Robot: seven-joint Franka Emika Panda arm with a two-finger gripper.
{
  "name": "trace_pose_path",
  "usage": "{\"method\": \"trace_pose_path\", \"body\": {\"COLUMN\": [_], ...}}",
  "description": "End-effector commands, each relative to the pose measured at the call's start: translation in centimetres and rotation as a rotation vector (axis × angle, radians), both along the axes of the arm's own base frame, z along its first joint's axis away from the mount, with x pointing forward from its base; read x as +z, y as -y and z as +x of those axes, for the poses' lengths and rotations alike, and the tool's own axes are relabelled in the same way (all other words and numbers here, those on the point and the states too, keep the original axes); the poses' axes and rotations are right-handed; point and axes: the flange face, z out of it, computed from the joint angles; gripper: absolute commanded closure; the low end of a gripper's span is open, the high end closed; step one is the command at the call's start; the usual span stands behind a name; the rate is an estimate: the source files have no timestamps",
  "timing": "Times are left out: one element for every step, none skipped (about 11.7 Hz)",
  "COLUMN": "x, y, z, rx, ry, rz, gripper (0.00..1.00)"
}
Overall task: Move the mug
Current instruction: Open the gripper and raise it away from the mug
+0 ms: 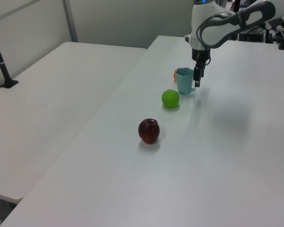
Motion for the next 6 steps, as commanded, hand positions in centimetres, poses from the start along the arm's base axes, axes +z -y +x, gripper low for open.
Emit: {"method": "trace_pose_path", "body": {"x": [5.9,8.0,10.6,12.2,13.9,15.4], "y": [-0.1,-0.5,-0.8,-1.2,-1.3,-1.2], "z": [-1.0,-1.6,-2.3,-3.3,-4.5,-5.7], "rx": [-0.02,-0.075,-0.113,-0.115,-0.103,-0.097], "ry": [0.084,0.087,0.094,0.067,0.038,0.011], "rz": [0.008,0.022,0.037,0.044,0.038,0.025], "gripper": [0.0,0.0,0.0,0.0,0.0,0.0]}}
